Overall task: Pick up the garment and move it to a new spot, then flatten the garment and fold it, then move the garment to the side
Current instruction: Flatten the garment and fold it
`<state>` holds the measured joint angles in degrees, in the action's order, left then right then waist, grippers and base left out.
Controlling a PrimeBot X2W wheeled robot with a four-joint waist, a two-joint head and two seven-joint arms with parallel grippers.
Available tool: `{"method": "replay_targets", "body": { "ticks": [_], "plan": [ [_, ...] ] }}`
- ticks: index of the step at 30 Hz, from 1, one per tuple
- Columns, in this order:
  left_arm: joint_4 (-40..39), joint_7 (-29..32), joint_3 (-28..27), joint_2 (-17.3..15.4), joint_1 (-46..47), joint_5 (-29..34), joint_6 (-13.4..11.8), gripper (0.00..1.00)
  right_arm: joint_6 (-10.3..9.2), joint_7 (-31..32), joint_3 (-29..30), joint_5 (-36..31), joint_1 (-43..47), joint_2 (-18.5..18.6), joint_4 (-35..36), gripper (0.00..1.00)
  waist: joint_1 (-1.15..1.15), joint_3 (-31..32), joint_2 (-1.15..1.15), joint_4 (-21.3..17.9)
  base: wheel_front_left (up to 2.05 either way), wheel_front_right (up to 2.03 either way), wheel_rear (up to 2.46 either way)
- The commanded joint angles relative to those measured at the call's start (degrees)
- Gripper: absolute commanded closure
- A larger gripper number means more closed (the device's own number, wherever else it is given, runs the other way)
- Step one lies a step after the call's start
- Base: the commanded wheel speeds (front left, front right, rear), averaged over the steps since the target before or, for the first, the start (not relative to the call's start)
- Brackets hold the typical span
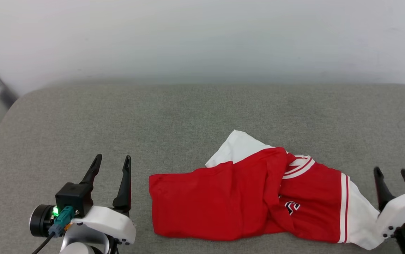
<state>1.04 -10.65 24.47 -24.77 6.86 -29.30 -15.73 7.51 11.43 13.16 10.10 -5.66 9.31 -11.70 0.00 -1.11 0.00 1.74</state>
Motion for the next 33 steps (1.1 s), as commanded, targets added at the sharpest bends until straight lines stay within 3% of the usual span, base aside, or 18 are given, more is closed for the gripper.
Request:
{"method": "replay_targets", "body": {
  "ticks": [1, 8, 14, 17, 23, 33],
  "plan": [
    [-0.11, 0.13, 0.04, -0.27, -0.83, -0.11, -0.28, 0.0, -0.03, -1.36, -0.71, -0.61, 0.22, -0.44, 0.85, 0.0, 0.0, 0.56, 0.0, 0.03, 0.0, 0.0, 0.0],
    [-0.3, 0.9, 0.04, -0.75, -1.81, -0.62, -0.61, 0.0, -0.04, -7.86, -5.93, -2.05, 3.15, -2.02, 7.65, 0.0, 0.0, 1.56, 0.0, 0.14, 0.0, 0.0, 0.0],
    [-0.16, 2.1, -0.05, -1.29, -1.78, -1.13, -0.92, 0.0, -0.04, -8.9, -9.26, -2.29, 5.93, -3.52, 12.77, 0.0, 0.0, 1.9, 0.0, -0.68, 0.0, 0.0, 0.0],
    [0.1, 3.73, 0.36, -1.7, 0.17, -1.69, 0.23, 0.0, -0.04, -8.67, -10.45, -2.35, 7.41, -4.28, 15.61, 0.0, 0.0, 1.56, 0.0, -1.53, 0.0, 0.0, 0.0],
    [1.67, 10.67, 1.45, -2.87, 7.22, -4.13, 4.71, 0.0, -0.04, -7.78, -12.59, -1.59, 8.94, -5.38, 20.33, 0.0, 0.0, -1.12, 0.0, -4.47, 0.0, 0.0, 0.0],
    [7.68, 27.26, 5.43, -5.28, 18.3, -10.4, 15.17, 0.0, -0.04, -8.62, -15.47, -1.24, 6.07, -6.03, 22.11, 0.0, 0.0, -6.21, 0.0, -10.43, 0.0, 0.0, 0.0]
  ]
}}
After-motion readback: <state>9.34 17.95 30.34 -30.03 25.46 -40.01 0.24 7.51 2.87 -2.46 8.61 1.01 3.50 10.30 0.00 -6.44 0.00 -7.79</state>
